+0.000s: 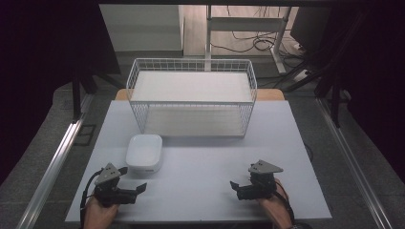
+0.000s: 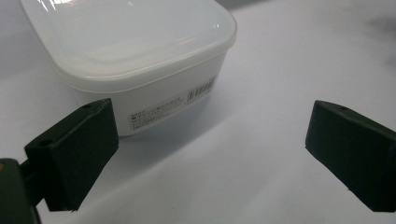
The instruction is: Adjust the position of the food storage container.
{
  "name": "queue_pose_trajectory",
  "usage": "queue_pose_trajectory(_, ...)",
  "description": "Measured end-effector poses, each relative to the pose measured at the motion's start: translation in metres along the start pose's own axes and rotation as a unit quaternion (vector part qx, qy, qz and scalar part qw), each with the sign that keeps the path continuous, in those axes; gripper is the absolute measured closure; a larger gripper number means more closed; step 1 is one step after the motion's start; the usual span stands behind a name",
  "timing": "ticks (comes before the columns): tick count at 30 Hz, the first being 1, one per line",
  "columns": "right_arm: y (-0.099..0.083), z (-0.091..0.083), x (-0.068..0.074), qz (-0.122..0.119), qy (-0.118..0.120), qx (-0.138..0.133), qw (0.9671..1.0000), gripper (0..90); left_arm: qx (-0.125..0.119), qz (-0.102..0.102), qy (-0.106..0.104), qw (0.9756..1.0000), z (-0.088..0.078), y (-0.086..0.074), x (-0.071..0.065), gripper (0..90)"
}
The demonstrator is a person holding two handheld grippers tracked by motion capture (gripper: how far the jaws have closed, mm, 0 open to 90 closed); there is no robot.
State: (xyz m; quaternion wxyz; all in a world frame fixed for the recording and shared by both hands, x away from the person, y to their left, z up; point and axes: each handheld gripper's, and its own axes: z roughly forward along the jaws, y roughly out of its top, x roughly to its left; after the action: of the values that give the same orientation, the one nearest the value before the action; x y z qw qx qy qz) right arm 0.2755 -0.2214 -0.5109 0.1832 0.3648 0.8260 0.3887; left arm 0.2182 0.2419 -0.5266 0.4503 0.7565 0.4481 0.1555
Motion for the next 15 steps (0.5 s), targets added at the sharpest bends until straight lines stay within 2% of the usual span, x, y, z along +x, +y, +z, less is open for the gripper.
queue_pose_trajectory(3, 0.0000, -0.0020, -0.0033, 0.011, -0.005, -0.010, 0.9999, 0.0, -0.004, -0.005, 0.005, 1.0000, -0.0014, -0.0004, 0.0022, 2.4)
queue_pose_trajectory(6, 0.0002, -0.0017, -0.0037, 0.007, -0.007, -0.013, 0.9999, 0.0, -0.005, -0.008, 0.006, 0.9999, -0.0023, -0.0003, 0.0028, 2.5)
queue_pose_trajectory(15, 0.0003, 0.0008, -0.0028, 0.014, -0.026, -0.014, 0.9995, 0.0, 0.012, -0.001, 0.013, 0.9998, 0.0003, -0.0001, 0.0022, 2.9)
